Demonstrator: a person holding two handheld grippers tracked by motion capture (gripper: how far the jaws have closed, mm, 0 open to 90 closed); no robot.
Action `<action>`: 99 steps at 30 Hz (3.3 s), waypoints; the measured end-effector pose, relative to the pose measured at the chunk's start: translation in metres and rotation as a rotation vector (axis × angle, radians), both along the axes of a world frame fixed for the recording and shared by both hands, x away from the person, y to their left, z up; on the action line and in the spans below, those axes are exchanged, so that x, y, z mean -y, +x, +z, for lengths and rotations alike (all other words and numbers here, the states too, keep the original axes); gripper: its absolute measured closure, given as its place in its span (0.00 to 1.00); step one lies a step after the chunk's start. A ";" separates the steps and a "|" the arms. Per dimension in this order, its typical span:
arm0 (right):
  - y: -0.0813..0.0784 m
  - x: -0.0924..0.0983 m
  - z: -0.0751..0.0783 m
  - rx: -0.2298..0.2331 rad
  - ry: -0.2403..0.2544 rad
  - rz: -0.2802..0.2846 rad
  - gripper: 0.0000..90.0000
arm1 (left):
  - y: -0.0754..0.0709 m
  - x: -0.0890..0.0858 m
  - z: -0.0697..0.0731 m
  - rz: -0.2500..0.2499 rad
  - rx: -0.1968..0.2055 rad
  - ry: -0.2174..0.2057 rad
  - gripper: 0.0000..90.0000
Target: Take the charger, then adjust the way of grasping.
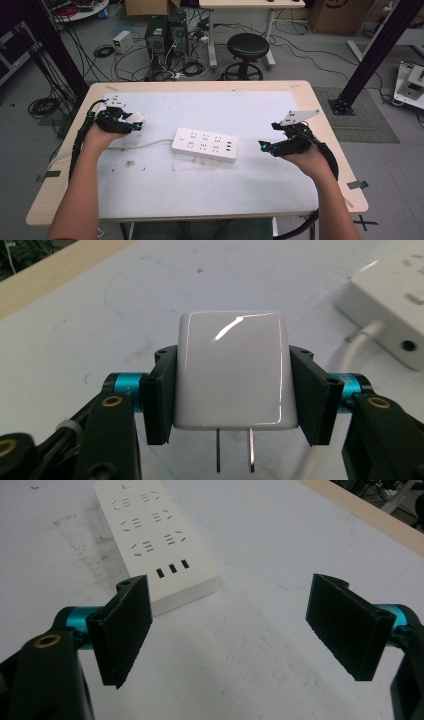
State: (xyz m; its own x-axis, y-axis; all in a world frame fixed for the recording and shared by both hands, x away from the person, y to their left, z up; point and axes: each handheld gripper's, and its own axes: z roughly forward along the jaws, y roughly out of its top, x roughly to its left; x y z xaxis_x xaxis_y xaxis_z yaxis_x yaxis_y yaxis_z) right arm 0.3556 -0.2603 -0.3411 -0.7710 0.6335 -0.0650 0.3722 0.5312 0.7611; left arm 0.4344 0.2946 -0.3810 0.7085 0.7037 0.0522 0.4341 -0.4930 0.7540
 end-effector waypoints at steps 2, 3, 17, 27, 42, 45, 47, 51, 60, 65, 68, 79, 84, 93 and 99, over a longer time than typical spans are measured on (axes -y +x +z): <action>-0.001 0.000 0.001 -0.002 0.002 0.001 0.21 | -0.005 0.002 0.005 -0.016 0.012 0.005 0.47; -0.003 0.000 0.004 0.005 0.003 0.009 0.21 | -0.015 0.008 0.014 -0.040 0.033 0.007 0.47; -0.008 0.004 0.011 0.017 0.016 0.003 0.21 | -0.072 0.042 0.046 -0.188 0.109 -0.008 0.47; -0.006 0.006 0.013 0.014 0.019 -0.007 0.21 | -0.080 0.059 0.051 -0.259 0.122 -0.012 0.47; -0.007 -0.014 0.017 -0.013 0.026 0.046 0.21 | -0.082 0.105 0.042 -0.409 0.127 -0.018 0.47; -0.008 -0.017 0.016 -0.016 0.025 0.050 0.21 | -0.087 0.113 0.040 -0.439 0.132 -0.028 0.47; -0.012 -0.023 0.015 -0.019 0.028 0.070 0.21 | -0.087 0.113 0.040 -0.439 0.132 -0.028 0.47; -0.016 -0.030 0.014 -0.026 0.028 0.083 0.21 | -0.099 0.127 0.038 -0.481 0.159 -0.026 0.47; -0.023 -0.040 0.010 -0.065 0.078 0.115 0.21 | -0.128 0.153 0.028 -0.563 0.265 0.020 0.47; -0.032 -0.049 0.004 -0.101 0.133 0.150 0.21 | -0.144 0.164 0.021 -0.589 0.337 0.027 0.47; -0.035 -0.057 0.000 -0.140 0.155 0.175 0.21 | -0.151 0.171 0.018 -0.594 0.383 0.040 0.47; -0.035 -0.074 -0.012 -0.272 0.282 0.216 0.21 | -0.163 0.188 0.010 -0.588 0.470 0.056 0.47; -0.038 -0.088 -0.020 -0.364 0.381 0.226 0.21 | -0.165 0.193 0.009 -0.580 0.500 0.055 0.47; -0.040 -0.100 -0.028 -0.434 0.476 0.219 0.22 | -0.171 0.200 0.008 -0.574 0.548 0.068 0.47; -0.041 -0.108 -0.035 -0.485 0.543 0.221 0.26 | -0.175 0.202 0.008 -0.562 0.575 0.063 0.47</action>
State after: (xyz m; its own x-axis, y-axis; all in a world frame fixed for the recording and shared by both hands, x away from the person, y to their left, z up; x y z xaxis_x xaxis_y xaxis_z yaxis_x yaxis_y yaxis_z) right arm 0.3142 -0.1522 -0.3762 -0.7464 0.3077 0.5900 0.6601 0.2300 0.7151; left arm 0.2590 0.0922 -0.3728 0.8060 0.2333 0.5440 -0.3391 -0.5713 0.7474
